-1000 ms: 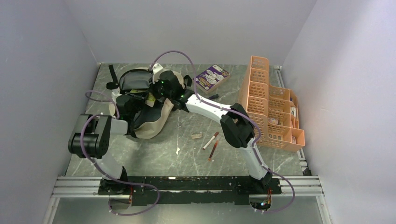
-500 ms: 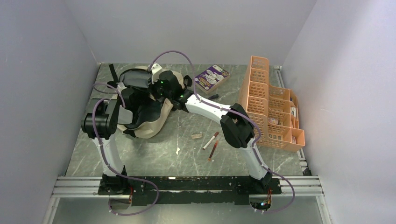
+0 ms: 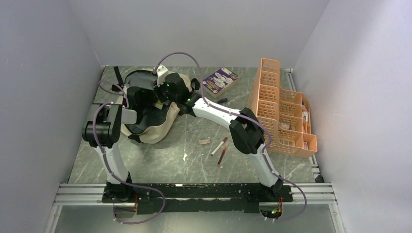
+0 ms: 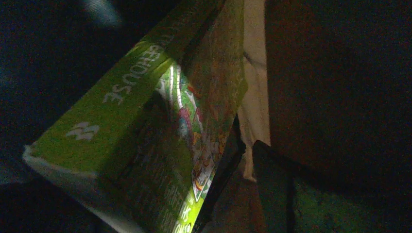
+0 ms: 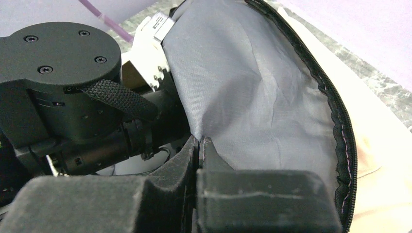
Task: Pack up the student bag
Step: Place the book in the student bag.
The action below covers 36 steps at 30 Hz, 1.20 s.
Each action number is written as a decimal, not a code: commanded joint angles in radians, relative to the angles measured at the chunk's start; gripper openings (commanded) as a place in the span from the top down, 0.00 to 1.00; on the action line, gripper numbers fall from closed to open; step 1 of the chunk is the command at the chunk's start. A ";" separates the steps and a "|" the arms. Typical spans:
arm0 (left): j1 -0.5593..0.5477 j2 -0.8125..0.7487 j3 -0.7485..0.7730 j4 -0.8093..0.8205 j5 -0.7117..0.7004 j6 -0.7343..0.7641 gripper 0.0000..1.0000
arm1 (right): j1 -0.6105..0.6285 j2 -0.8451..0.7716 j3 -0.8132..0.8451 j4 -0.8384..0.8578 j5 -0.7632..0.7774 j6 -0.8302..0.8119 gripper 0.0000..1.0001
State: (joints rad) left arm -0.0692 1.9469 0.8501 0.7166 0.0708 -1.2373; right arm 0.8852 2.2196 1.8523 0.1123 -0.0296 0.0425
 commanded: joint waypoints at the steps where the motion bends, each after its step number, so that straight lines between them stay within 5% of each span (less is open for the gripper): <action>1: 0.012 -0.106 0.050 -0.161 -0.028 0.027 0.11 | -0.004 -0.006 0.048 0.032 -0.005 0.004 1.00; 11: 0.014 -0.336 0.046 -0.634 -0.111 0.061 0.06 | -0.022 0.035 0.093 0.009 0.000 0.008 1.00; 21: 0.016 -0.766 -0.138 -1.000 -0.220 0.140 0.06 | -0.024 0.066 0.115 -0.013 -0.034 0.022 1.00; 25: 0.016 -0.884 -0.109 -1.149 -0.294 0.208 0.07 | -0.022 0.082 0.121 -0.040 -0.075 0.017 0.87; 31: 0.014 -0.891 0.055 -1.271 -0.427 0.342 0.07 | -0.022 0.062 0.113 -0.105 -0.138 -0.008 0.57; 36: 0.010 -0.884 0.154 -1.284 -0.499 0.441 0.07 | -0.022 -0.022 0.054 -0.161 -0.186 -0.056 0.43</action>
State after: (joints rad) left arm -0.0624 1.0645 0.9253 -0.5205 -0.3248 -0.9169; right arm 0.8642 2.2780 1.9354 0.0029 -0.1581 0.0341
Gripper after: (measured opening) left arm 0.929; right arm 0.532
